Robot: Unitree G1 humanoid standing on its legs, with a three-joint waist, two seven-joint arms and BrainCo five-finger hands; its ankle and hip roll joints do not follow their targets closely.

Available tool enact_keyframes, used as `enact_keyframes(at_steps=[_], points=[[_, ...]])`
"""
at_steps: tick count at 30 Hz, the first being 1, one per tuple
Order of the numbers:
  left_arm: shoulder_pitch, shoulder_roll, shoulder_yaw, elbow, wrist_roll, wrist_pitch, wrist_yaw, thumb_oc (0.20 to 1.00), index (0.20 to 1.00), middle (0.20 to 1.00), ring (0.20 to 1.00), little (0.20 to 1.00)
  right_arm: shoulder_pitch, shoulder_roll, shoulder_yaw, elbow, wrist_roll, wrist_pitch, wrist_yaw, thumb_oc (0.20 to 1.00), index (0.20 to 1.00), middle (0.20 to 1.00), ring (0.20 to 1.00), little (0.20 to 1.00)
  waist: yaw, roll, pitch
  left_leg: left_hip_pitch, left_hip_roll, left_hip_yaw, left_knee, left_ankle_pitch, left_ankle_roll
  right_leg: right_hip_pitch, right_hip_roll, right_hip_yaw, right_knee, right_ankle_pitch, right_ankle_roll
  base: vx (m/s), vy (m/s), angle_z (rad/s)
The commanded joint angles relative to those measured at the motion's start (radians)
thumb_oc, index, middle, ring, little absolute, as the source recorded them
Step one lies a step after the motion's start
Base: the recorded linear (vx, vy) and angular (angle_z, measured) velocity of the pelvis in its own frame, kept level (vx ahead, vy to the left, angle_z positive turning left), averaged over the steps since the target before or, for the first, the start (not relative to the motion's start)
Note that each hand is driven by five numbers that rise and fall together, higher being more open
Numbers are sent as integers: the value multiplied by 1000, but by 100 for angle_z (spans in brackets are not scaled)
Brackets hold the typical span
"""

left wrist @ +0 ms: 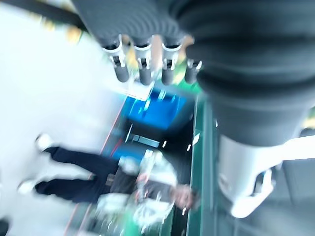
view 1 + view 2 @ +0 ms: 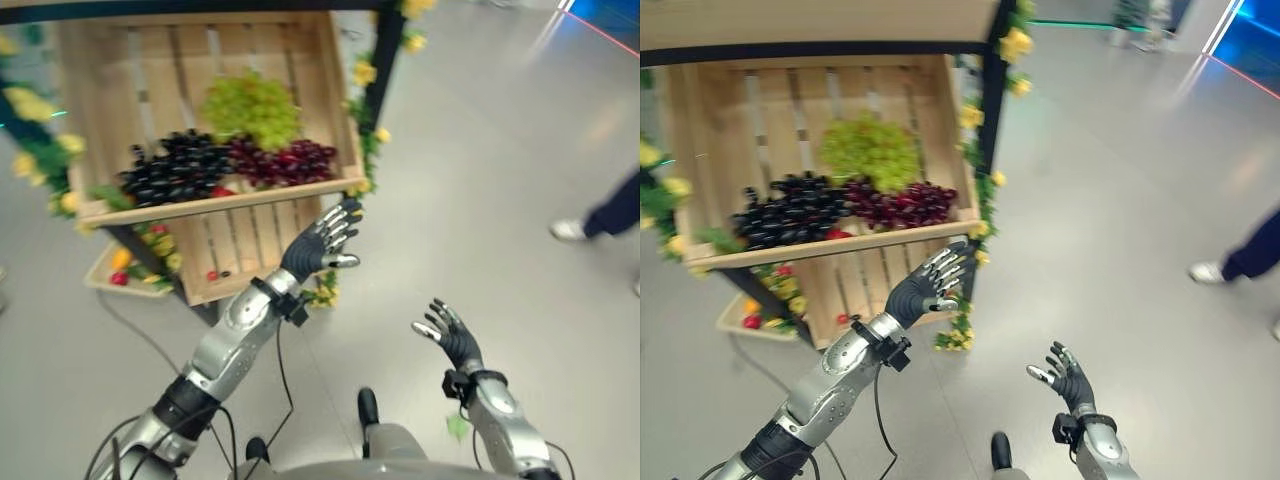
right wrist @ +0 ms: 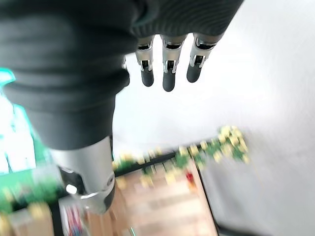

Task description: Pick up the fruits from the basket on one side to the basket on the other side

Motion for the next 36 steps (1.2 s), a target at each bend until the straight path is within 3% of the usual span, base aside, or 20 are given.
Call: enact_keyframes(at_steps=[1, 2, 4, 6, 10, 14, 15, 16, 17, 18, 20, 24, 25, 26, 28, 30, 31, 33, 35, 36], points=[[-21, -21, 70, -31, 26, -56, 23, 1000, 1000, 1000, 1000, 1000, 14, -62, -27, -119, -43, -68, -27, 1000, 1000, 1000, 1000, 1000, 18, 26, 11, -50, 45, -37, 65, -45, 9, 101, -155, -114, 191, -116, 122, -124, 174, -130], [-11, -25, 104, -24, 28, -60, 49, 1000, 1000, 1000, 1000, 1000, -20, -72, -22, -136, -52, -76, -47, 1000, 1000, 1000, 1000, 1000, 50, 32, 21, -20, 75, 39, 88, -65, 13, 113, -196, -270, 301, -147, 109, -79, 74, -112], [7, -30, 132, -27, 31, -55, 64, 1000, 1000, 1000, 1000, 1000, -25, -76, -19, -149, -50, -74, -46, 1000, 1000, 1000, 1000, 1000, 51, 22, 24, -7, 79, 89, 115, -68, 23, 129, -172, -298, 358, -177, 102, -60, 19, -163], [27, -44, 150, -27, 25, -51, 70, 1000, 1000, 1000, 1000, 1000, -13, -71, -25, -159, -38, -71, -49, 1000, 1000, 1000, 1000, 1000, 42, 10, 15, 7, 89, 132, 142, -78, 17, 160, -145, -264, 260, -171, 95, -5, -189, -151], [66, -78, 193, -11, 11, -65, 86, 1000, 1000, 1000, 1000, 1000, 14, -87, -47, -181, -13, -71, -50, 1000, 1000, 1000, 1000, 1000, 21, 35, 2, 35, 161, 202, 204, -59, -14, 172, -54, -173, 194, -202, 68, 53, -205, -143], [78, -97, 207, 1, 20, -71, 92, 1000, 1000, 1000, 1000, 1000, 18, -107, -60, -190, -7, -77, -54, 1000, 1000, 1000, 1000, 1000, -1, 57, 1, 38, 188, 181, 265, -40, -48, 183, 11, -110, 146, -240, 38, 90, -192, -85], [98, -101, 232, 2, 15, -74, 94, 1000, 1000, 1000, 1000, 1000, 18, -124, -63, -202, -17, -80, -52, 1000, 1000, 1000, 1000, 1000, 2, 70, 16, 23, 213, 86, 407, 44, -107, 218, 78, -68, 111, -278, -3, 65, -173, -124], [97, -102, 233, 2, 15, -75, 94, 1000, 1000, 1000, 1000, 1000, 17, -124, -63, -203, -17, -80, -52, 1000, 1000, 1000, 1000, 1000, 0, 65, 16, 17, 213, 105, 403, 62, -89, 211, 73, -81, 104, -258, -10, 143, -244, -158], [109, -113, 246, 5, 7, -80, 106, 1000, 1000, 1000, 1000, 1000, 6, -139, -60, -211, -18, -89, -64, 1000, 1000, 1000, 1000, 1000, 13, 49, 45, -21, 140, -62, 557, 128, -102, 235, 88, -4, 88, -257, -42, 32, -51, -120], [126, -125, 253, 4, 4, -86, 113, 1000, 1000, 1000, 1000, 1000, 1, -143, -54, -212, -20, -88, -61, 1000, 1000, 1000, 1000, 1000, 25, 48, 58, -36, 68, -153, 583, 97, -89, 234, 90, 45, 100, -259, -46, 155, 19, -96], [165, -156, 281, 2, 16, -93, 120, 1000, 1000, 1000, 1000, 1000, 5, -145, -44, -226, -40, -85, -48, 1000, 1000, 1000, 1000, 1000, 60, 62, 68, -74, -142, -323, 511, 11, -49, 232, 111, 179, 122, -264, -39, 164, 56, -170], [195, -185, 295, 17, 6, -93, 118, 1000, 1000, 1000, 1000, 1000, 41, -147, -49, -227, -39, -79, -23, 1000, 1000, 1000, 1000, 1000, 59, 91, 54, -84, -178, -490, 386, 21, -30, 233, 154, 340, 126, -277, -28, 172, 27, -190], [196, -185, 294, 17, 6, -93, 118, 1000, 1000, 1000, 1000, 1000, 41, -147, -49, -227, -39, -79, -23, 1000, 1000, 1000, 1000, 1000, 59, 90, 53, -84, -179, -490, 384, 22, -30, 233, 153, 340, 126, -276, -28, 235, 112, -122], [198, -190, 297, 28, 12, -95, 124, 1000, 1000, 1000, 1000, 1000, 33, -149, -52, -222, -36, -84, -29, 1000, 1000, 1000, 1000, 1000, 56, 110, 50, -92, -218, -575, 248, 7, -29, 240, 184, 432, 128, -286, -20, 223, 133, -110], [203, -193, 295, 32, 19, -98, 124, 1000, 1000, 1000, 1000, 1000, 32, -154, -47, -218, -35, -84, -26, 1000, 1000, 1000, 1000, 1000, 64, 119, 49, -87, -230, -602, 166, 7, -31, 245, 202, 484, 128, -296, -20, 199, 107, -167], [204, -202, 290, 48, 35, -106, 126, 1000, 1000, 1000, 1000, 1000, 37, -165, -45, -212, -38, -87, -23, 1000, 1000, 1000, 1000, 1000, 72, 145, 53, -124, -248, -718, 13, 98, -56, 251, 259, 595, 139, -318, -13, 222, 75, -168], [204, -202, 289, 48, 35, -106, 126, 1000, 1000, 1000, 1000, 1000, 37, -165, -45, -212, -38, -87, -23, 1000, 1000, 1000, 1000, 1000, 74, 145, 53, -123, -248, -717, 11, 98, -56, 251, 259, 596, 139, -318, -13, 245, 92, -151], [200, -186, 293, 50, 47, -115, 128, 1000, 1000, 1000, 1000, 1000, 24, -168, -40, -203, -34, -96, -29, 1000, 1000, 1000, 1000, 1000, 82, 137, 61, -156, -241, -819, -36, 134, -72, 261, 283, 694, 142, -329, 14, 190, 121, -147], [198, -176, 292, 48, 53, -117, 128, 1000, 1000, 1000, 1000, 1000, 17, -168, -41, -196, -32, -98, -33, 1000, 1000, 1000, 1000, 1000, 88, 125, 63, -160, -221, -813, -39, 138, -80, 265, 282, 724, 130, -328, 29, 143, 130, -171], [193, -162, 293, 54, 55, -112, 127, 1000, 1000, 1000, 1000, 1000, 17, -164, -41, -195, -23, -93, -25, 1000, 1000, 1000, 1000, 1000, 83, 114, 53, -152, -200, -758, -55, 133, -74, 275, 273, 720, 110, -325, 27, 231, 180, -158]])
